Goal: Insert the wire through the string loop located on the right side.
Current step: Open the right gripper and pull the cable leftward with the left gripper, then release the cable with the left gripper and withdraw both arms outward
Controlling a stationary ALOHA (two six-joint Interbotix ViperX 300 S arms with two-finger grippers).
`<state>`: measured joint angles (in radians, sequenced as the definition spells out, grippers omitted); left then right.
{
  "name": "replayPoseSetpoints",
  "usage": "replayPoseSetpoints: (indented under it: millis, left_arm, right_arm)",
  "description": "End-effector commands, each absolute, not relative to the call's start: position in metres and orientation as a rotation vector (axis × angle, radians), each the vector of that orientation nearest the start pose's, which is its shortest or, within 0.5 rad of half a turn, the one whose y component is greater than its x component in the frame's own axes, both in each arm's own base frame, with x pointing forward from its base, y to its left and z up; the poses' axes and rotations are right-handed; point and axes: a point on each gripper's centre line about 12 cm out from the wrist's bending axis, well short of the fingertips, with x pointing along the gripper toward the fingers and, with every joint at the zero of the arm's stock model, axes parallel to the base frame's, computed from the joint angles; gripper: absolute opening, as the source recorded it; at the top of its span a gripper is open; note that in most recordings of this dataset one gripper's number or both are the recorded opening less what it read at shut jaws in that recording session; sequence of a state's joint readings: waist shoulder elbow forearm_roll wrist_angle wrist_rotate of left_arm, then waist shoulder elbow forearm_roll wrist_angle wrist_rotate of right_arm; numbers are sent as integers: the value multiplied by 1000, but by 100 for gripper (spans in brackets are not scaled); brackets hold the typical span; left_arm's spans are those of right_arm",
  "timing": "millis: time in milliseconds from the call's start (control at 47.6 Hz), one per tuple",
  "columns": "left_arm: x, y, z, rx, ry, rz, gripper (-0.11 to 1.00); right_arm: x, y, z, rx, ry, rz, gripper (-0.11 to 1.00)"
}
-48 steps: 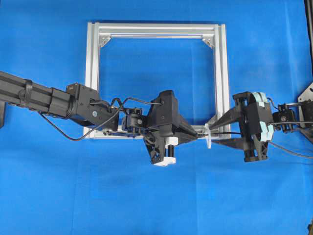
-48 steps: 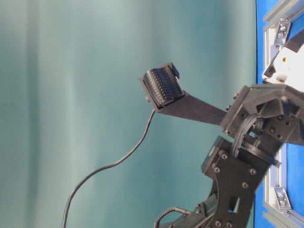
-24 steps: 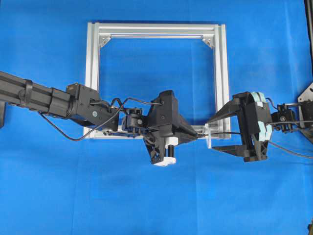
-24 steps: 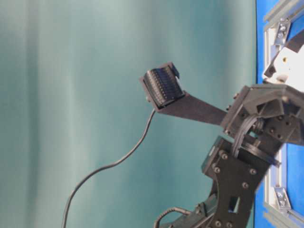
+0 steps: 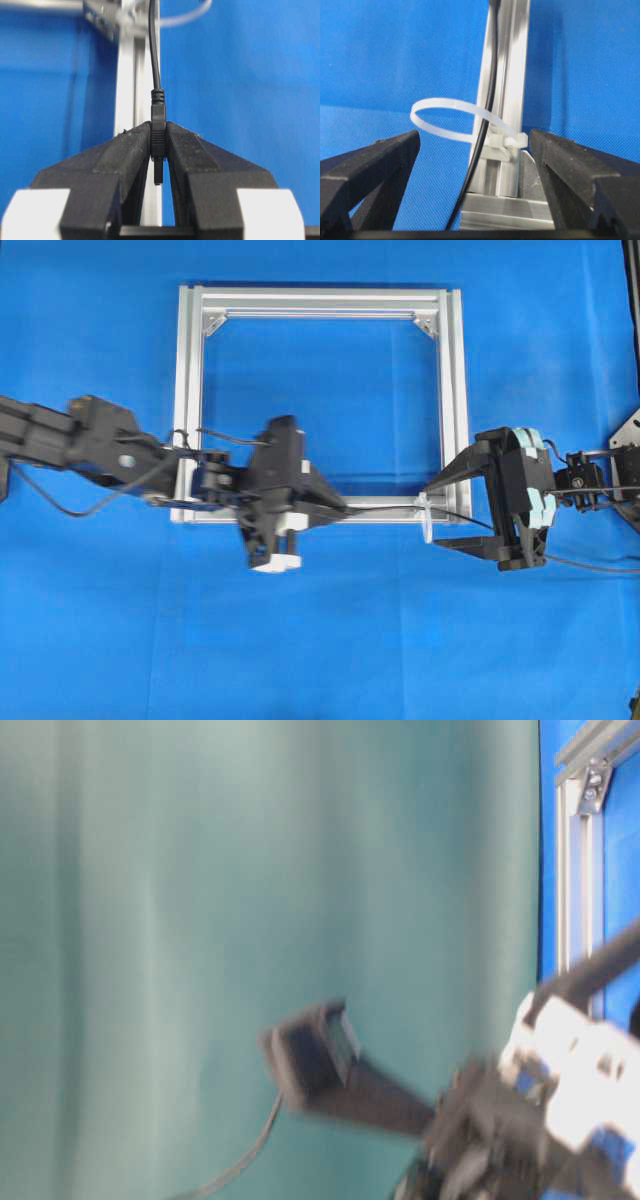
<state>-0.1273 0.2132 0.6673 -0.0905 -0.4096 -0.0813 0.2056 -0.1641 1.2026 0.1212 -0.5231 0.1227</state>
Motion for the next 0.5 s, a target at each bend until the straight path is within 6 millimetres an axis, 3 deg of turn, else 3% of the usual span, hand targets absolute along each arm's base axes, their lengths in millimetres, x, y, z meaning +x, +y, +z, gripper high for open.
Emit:
replayPoseSetpoints:
  millis: [0,483]
  left_arm:
    - [393,-49,138,-127,452,-59,8]
    - [280,-35,125,-127,465,-55,8]
  right_arm:
    - [266,50,123,156,501,93,92]
    - [270,52,125,156,518,95,91]
